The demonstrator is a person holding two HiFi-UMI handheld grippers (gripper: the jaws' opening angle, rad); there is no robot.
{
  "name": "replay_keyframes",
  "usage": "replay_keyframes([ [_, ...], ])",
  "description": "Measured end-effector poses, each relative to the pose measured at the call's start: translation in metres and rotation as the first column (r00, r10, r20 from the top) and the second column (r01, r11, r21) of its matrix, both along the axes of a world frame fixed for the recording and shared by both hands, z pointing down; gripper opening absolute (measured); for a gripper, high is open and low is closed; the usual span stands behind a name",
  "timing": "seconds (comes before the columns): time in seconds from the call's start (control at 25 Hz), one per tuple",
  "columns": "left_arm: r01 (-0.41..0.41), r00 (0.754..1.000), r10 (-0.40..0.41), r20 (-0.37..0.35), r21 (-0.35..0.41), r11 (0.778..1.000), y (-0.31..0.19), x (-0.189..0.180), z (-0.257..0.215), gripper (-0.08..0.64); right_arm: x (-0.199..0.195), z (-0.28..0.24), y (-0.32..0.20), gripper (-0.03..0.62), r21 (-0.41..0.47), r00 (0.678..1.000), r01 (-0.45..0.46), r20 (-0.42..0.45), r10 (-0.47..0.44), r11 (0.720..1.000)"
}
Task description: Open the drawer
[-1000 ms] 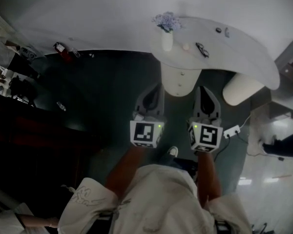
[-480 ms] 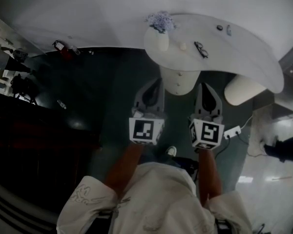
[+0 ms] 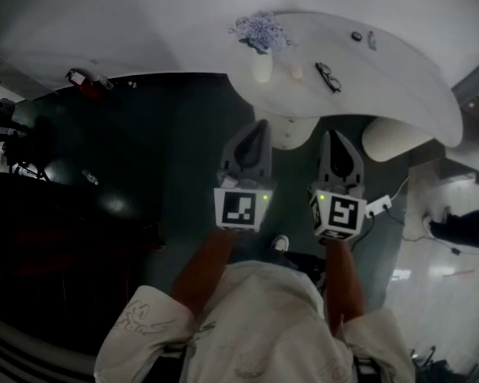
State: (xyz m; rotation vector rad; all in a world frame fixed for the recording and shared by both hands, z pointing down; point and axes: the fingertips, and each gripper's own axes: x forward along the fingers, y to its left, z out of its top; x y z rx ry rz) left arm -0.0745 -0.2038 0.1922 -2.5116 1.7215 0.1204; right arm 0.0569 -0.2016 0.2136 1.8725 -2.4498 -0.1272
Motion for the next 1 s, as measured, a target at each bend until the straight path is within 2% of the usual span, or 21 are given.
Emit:
replay_keyframes([
  [0.2,-0.041,0.999,0.041,-0.019,-0.017,0.999,-0.034,-0.020,0.013,-0.005,-0.020,0.008,-0.029,0.006,-0.010,0.997,-0.072,0.007,0.072,0.997],
  [0.4,-0.091,0.995,0.090,-0.032,-0.049,0.995,-0.062,-0.037,0.033,-0.005,-0.043,0.027,-0.050,0.006,-0.056,0.993,-0.106,-0.048,0.104,0.993],
  [0.52,-0.114,0.993,0.111,-0.044,-0.070,0.991,-0.076,-0.047,0.046,-0.005,-0.053,0.041,-0.058,0.006,-0.090,0.990,-0.137,-0.051,0.133,0.986],
  [0.76,-0.156,0.988,0.152,-0.039,-0.121,0.980,-0.089,-0.042,0.076,-0.003,-0.058,0.067,-0.068,0.006,-0.126,0.984,-0.171,-0.069,0.163,0.977],
  [1.0,-0.132,0.991,0.127,-0.044,-0.154,0.979,-0.094,-0.023,0.104,-0.005,-0.046,0.091,-0.073,0.006,-0.130,0.988,-0.153,-0.056,0.147,0.980],
])
